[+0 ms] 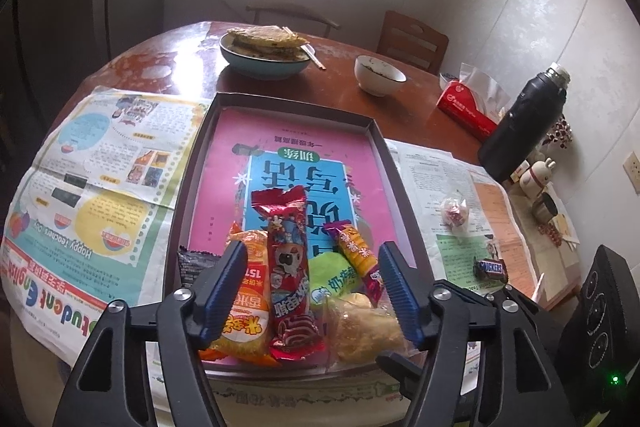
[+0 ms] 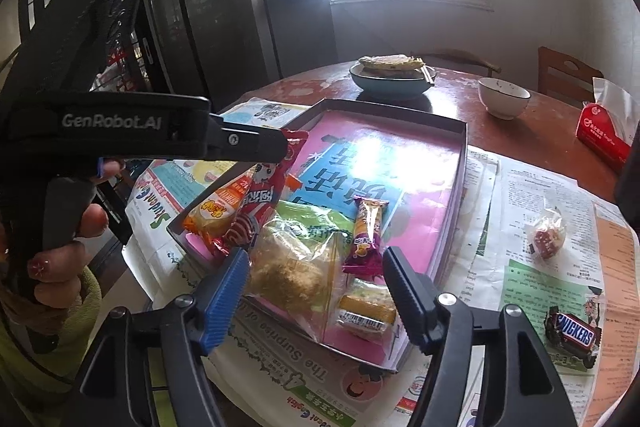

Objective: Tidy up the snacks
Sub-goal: 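Withdraw both tools from the tray back toward the newspaper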

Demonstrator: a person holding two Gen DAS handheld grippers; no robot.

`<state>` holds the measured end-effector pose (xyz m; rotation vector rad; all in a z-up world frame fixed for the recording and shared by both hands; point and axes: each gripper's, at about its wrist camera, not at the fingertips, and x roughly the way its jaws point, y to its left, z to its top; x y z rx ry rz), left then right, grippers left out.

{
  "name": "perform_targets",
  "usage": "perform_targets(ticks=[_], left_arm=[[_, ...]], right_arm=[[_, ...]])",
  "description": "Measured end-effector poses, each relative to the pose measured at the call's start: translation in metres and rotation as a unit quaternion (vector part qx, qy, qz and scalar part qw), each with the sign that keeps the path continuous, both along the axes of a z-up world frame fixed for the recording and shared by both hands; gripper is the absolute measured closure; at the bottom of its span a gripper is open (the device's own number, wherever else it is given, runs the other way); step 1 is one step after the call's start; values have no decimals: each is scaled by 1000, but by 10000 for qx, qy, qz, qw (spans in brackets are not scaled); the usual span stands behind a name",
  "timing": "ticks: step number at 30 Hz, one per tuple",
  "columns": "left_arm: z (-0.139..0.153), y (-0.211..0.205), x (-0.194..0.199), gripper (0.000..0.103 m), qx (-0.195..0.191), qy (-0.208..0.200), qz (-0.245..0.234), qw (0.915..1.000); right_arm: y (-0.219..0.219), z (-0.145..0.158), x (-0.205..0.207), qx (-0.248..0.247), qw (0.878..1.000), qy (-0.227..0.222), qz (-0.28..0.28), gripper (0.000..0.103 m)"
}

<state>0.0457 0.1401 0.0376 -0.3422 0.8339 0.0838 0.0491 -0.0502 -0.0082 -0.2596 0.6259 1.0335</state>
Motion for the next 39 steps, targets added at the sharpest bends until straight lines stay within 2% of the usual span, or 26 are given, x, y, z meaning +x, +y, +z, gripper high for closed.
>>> perform_targets(ticks=[8,24,34,39], left_arm=[[9,-15,-2,32,114,-84,-170,9998],[21,-69,24,32,298,-105,-816,9962],[10,-120,62,32,458,143,-1413,9888],[-3,-146,91,32,522,411,-1590,9850]], right_arm=[[-13,9,2,105,9998,-91,-115,34],[-77,26,38,339,9954,-223,-863,32],[-126,5,82,-181,9882,-165,-1513,31],[-143,-13,100,-427,9860,-74,-1609,31]])
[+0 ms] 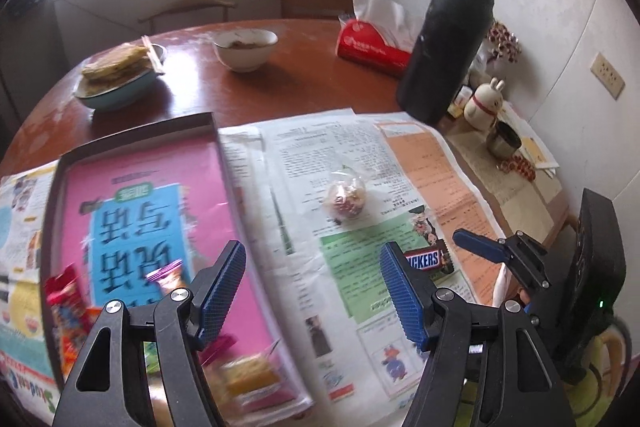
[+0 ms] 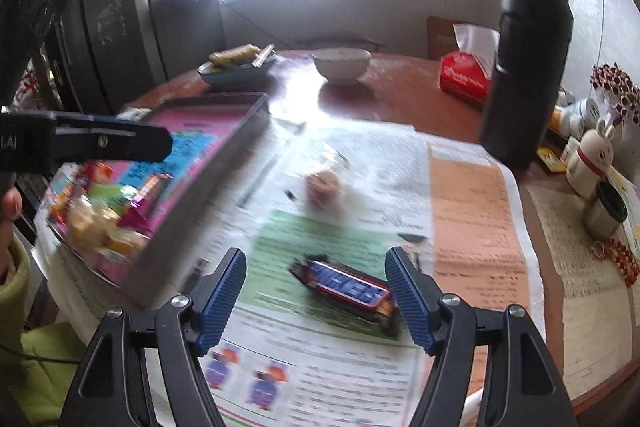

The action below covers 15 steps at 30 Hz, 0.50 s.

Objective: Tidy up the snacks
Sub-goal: 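Withdraw both tools from the tray back toward the newspaper, then grasp the Snickers bar with the right tool while the left tool grasps the clear round pastry packet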

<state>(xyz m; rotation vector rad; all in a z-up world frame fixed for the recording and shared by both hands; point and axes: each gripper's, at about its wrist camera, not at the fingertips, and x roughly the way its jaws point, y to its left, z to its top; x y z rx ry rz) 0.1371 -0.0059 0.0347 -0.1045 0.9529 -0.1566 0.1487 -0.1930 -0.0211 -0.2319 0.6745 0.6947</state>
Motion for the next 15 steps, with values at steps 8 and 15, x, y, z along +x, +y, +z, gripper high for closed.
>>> perform_targets(ticks=[8,15], left_arm=[[-23,-31,48,32,77,395,-96,9991],[-49,-47,80,32,213,743,-88,9970]], right_arm=[[-5,-24,20,-374,9991,145,149,31],[1,-38,25,-608,9974,168,337,42]])
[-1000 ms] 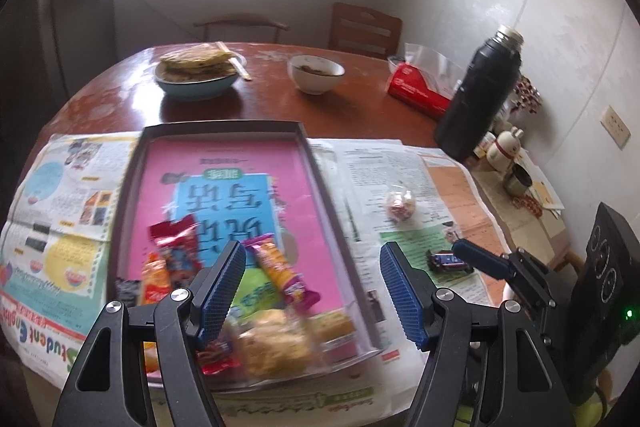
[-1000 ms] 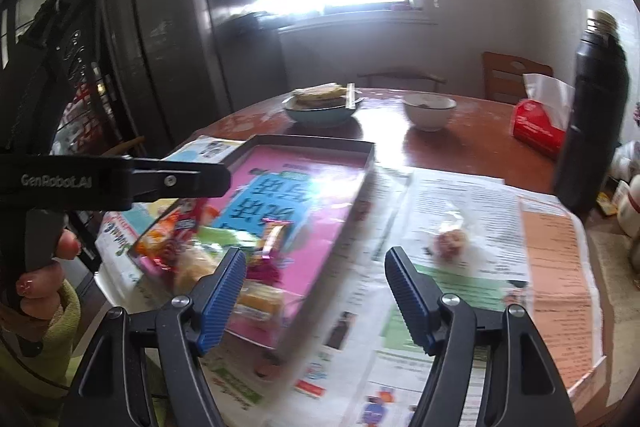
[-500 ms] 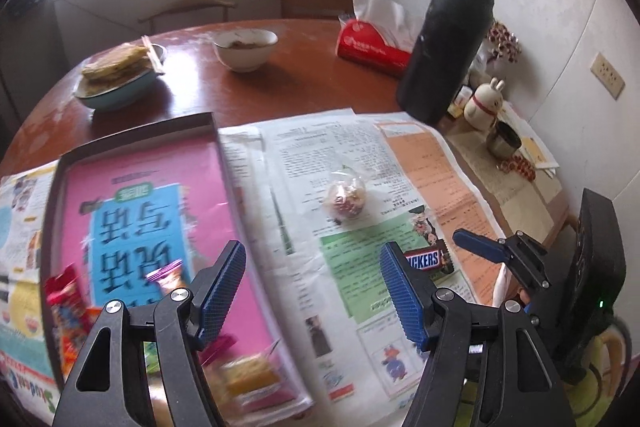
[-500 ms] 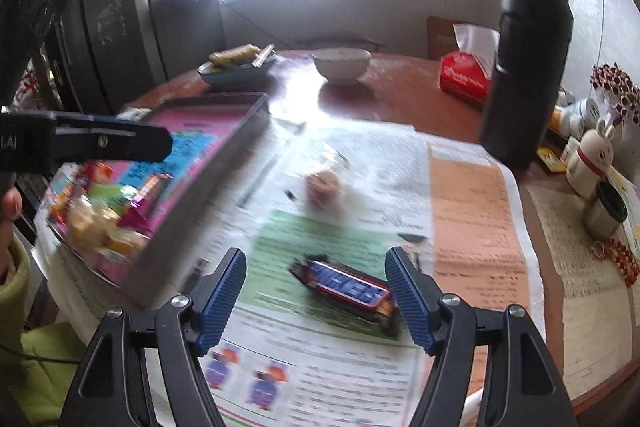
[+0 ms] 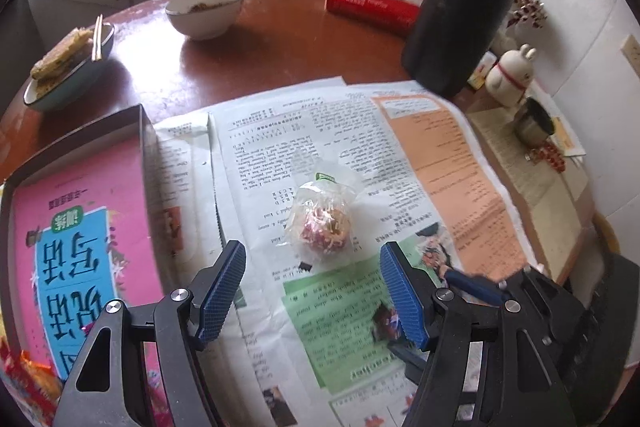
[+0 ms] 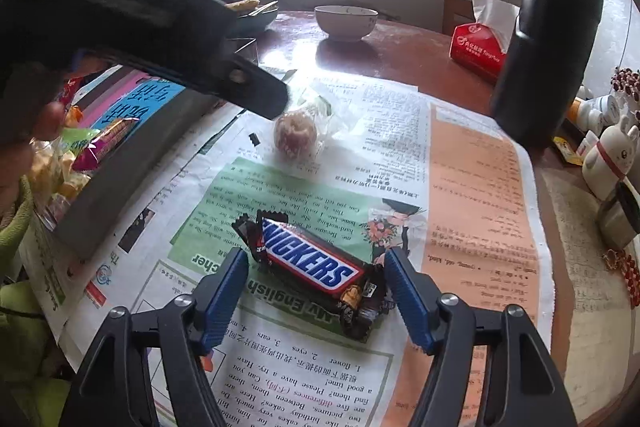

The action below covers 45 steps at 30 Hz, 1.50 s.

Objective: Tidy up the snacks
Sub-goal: 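Grasp the Snickers bar with the right tool while the left tool grasps the clear round pastry packet, then carry the Snickers bar with the right tool while the left tool carries the pastry packet over the tray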

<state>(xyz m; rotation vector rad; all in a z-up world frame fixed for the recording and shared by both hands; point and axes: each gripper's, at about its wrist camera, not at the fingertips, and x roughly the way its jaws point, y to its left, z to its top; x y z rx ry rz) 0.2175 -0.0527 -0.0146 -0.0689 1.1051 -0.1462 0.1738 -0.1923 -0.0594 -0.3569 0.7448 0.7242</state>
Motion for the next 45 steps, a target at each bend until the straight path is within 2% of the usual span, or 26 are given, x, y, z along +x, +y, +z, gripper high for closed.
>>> perform_targets(ticks=[6,11,14,17,18,24,28,34,39,45], left_arm=[[-16,-4,14,32,16,178,103,9998],[-28,-4,24,32,109,222,238,9994],[-34,-2,29,32,-6,287,289,9992],[-39,-2,30,42,-31,288,296,9991],[-38,-3,30,52,24,231,291,9993],[-36,-2,27,54,-43,163,269,9995],[-20,9,17,54,-232,7,381,9990],[25,35,-19,54,-505,-522,536,9959],[56,67,-56,54,-568,-838,686,9925],[82,114,-95,54,-498,-1151,987,9872]], right_arm=[[0,-1,-9,129,9996,37,243,49],[9,0,-27,153,9977,145,648,49],[20,-2,-34,-35,9968,-19,798,47],[23,-2,-36,41,9966,-34,824,48],[23,-2,-36,67,9966,-39,815,49],[20,1,-36,238,9968,75,755,54],[16,4,-34,368,9969,128,676,54],[5,20,-27,741,9956,95,558,54],[8,40,-45,1143,9914,6,643,54],[38,58,-68,1354,9860,-92,970,54]])
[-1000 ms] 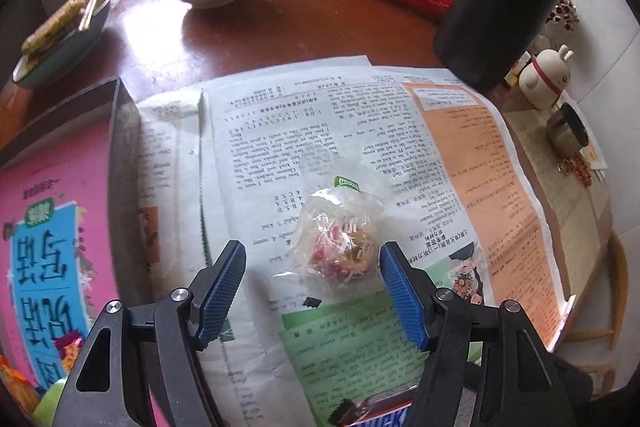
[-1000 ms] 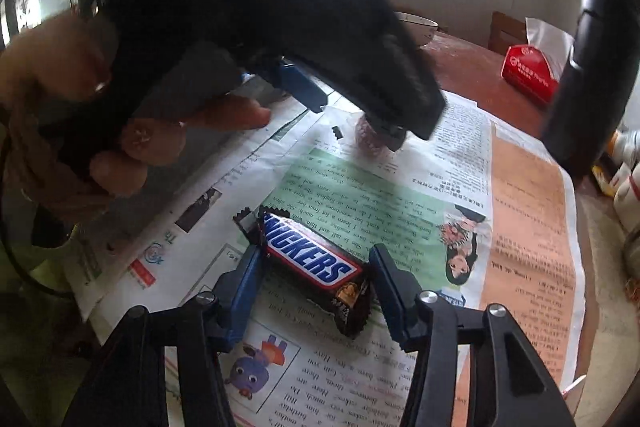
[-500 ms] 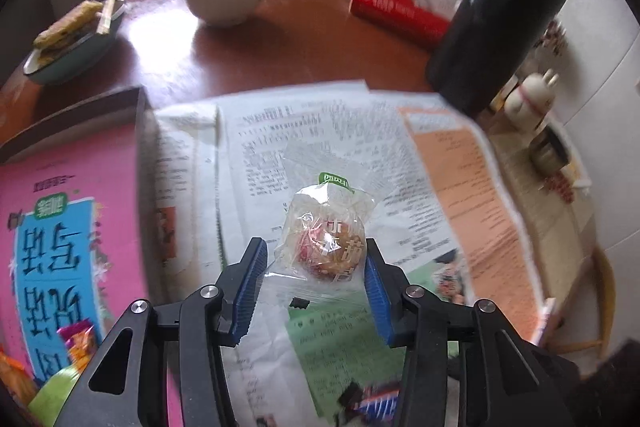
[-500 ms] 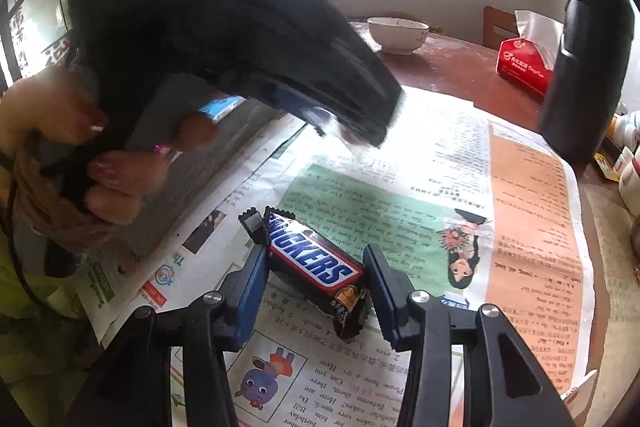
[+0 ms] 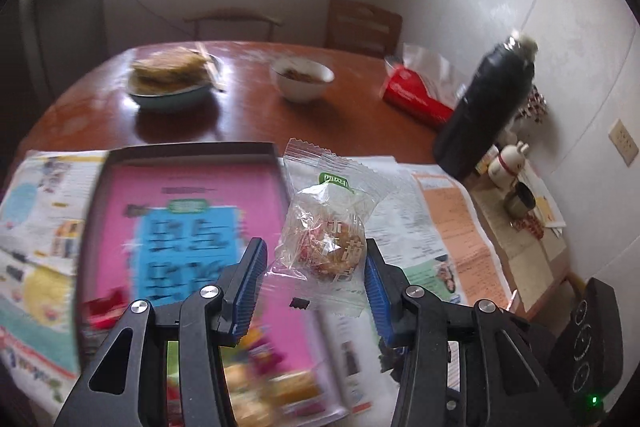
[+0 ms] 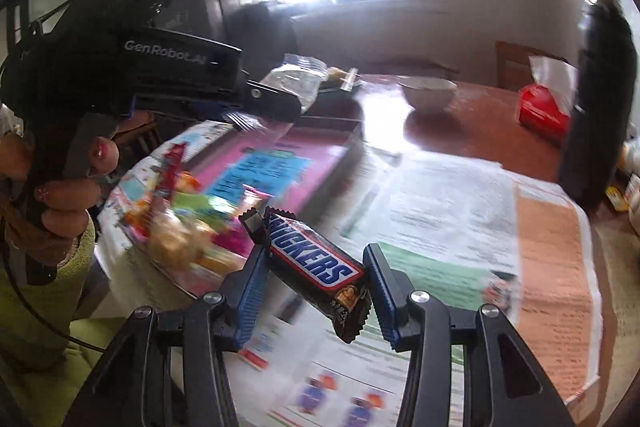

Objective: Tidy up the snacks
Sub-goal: 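Carry the Snickers bar with the right tool while the left tool carries the pastry packet over the tray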

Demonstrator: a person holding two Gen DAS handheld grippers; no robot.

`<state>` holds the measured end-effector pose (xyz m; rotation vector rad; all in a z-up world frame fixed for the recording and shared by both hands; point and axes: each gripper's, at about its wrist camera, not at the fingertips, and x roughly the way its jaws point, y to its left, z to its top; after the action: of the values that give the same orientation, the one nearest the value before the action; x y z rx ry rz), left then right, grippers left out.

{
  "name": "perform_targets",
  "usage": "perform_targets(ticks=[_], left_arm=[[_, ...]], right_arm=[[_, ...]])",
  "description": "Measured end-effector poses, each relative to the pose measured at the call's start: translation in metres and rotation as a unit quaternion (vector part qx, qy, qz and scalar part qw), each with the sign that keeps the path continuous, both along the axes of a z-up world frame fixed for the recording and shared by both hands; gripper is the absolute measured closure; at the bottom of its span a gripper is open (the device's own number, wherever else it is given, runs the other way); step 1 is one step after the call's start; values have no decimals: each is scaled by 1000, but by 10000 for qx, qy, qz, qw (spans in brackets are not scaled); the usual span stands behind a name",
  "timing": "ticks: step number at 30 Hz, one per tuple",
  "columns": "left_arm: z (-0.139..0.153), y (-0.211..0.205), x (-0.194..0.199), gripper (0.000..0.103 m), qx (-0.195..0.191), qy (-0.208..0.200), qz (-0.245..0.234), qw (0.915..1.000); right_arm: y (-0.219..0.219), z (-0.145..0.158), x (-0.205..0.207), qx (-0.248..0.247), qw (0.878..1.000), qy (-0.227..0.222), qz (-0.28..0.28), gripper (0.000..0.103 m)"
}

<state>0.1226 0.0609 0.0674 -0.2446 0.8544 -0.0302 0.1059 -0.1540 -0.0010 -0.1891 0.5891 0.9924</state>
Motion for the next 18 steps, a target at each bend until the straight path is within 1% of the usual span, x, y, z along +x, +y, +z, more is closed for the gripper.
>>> perform_targets(ticks=[4,7,11,14,18], left_arm=[[6,41,-26,54,57,-58,393,9992],[4,69,-44,54,140,-28,647,9978],[-2,101,-68,54,240,2,923,9954],[-11,119,-80,54,303,77,1070,9938],[-23,131,-91,54,326,177,1111,9931]], right_arm=[[24,6,-12,73,9999,70,131,54],[40,10,-17,193,9992,267,244,54],[61,11,-26,93,9993,227,284,54],[75,13,-30,17,9992,203,340,54],[93,12,-32,-80,9988,230,425,54]])
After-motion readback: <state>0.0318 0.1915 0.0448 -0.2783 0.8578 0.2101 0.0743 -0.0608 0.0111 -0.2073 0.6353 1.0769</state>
